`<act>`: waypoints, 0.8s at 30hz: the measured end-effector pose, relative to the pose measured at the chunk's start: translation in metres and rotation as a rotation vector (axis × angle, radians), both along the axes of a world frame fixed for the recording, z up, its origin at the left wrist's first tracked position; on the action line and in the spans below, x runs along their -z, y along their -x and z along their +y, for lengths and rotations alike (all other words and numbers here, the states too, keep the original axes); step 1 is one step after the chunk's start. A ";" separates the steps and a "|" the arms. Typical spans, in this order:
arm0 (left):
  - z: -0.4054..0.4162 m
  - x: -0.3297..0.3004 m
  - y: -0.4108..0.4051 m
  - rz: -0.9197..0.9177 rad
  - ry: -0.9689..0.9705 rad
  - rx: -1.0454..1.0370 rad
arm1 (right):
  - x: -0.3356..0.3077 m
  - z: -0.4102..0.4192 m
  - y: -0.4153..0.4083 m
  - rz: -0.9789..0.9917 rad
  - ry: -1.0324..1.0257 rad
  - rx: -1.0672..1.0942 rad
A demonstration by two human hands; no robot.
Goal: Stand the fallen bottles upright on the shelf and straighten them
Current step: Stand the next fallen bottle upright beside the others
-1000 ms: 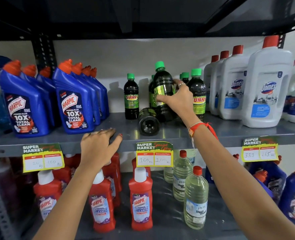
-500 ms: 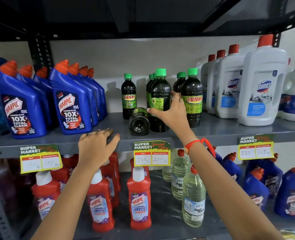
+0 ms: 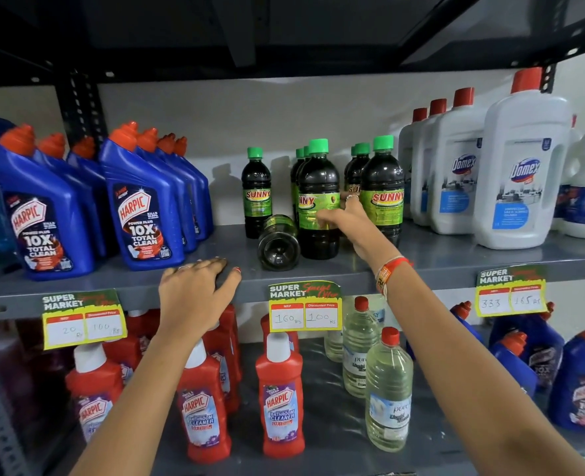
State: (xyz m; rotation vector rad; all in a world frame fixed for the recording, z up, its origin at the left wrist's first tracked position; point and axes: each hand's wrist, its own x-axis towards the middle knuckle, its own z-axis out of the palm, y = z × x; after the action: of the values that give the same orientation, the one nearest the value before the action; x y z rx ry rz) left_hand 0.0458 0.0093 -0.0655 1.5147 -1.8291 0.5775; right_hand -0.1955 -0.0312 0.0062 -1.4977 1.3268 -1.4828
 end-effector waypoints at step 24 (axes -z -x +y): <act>-0.001 0.001 0.001 0.004 0.012 -0.009 | 0.005 -0.006 -0.012 0.236 0.121 0.232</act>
State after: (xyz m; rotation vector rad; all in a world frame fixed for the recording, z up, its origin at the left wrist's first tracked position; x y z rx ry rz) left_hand 0.0449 0.0082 -0.0662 1.5158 -1.8130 0.5885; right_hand -0.1833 -0.0368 0.0011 -1.6842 1.6208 -1.5914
